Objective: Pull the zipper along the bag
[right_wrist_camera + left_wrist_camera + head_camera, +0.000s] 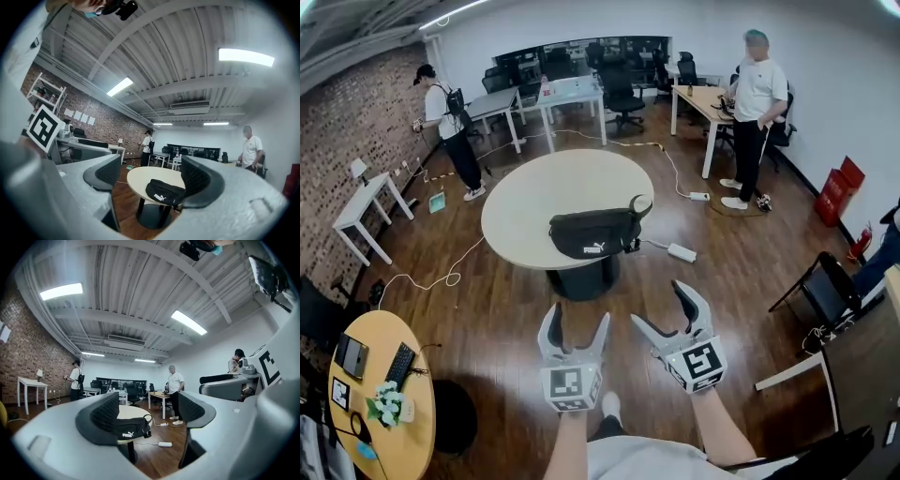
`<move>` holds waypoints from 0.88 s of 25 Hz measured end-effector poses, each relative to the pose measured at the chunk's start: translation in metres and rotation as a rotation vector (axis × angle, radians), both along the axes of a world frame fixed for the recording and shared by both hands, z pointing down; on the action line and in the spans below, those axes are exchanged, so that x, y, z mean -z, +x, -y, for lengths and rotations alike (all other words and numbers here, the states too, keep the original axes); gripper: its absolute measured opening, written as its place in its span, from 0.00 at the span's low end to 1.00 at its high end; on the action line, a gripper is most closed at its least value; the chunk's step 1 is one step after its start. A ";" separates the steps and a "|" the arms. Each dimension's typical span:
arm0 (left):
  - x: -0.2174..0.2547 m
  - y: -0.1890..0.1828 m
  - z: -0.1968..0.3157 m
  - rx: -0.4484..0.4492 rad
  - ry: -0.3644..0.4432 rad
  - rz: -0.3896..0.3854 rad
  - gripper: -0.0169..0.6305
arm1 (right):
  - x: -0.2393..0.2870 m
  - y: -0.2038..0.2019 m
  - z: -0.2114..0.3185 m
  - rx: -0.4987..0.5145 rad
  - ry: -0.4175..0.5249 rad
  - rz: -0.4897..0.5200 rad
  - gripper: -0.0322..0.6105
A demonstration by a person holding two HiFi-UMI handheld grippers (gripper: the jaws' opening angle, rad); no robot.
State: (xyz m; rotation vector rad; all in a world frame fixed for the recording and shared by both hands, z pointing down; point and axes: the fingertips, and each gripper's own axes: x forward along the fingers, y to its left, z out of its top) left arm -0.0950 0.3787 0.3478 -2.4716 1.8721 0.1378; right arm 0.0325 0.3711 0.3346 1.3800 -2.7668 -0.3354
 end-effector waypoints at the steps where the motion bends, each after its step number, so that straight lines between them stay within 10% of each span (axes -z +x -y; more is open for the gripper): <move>1: 0.005 -0.012 0.023 0.002 0.004 -0.002 0.68 | 0.004 -0.011 0.022 -0.004 0.010 -0.017 0.65; 8: 0.016 -0.063 0.141 -0.020 0.012 0.015 0.65 | 0.008 -0.048 0.134 -0.029 -0.028 0.024 0.52; 22: -0.023 -0.017 0.349 -0.090 -0.089 0.065 0.64 | -0.029 -0.008 0.356 -0.012 -0.104 0.042 0.49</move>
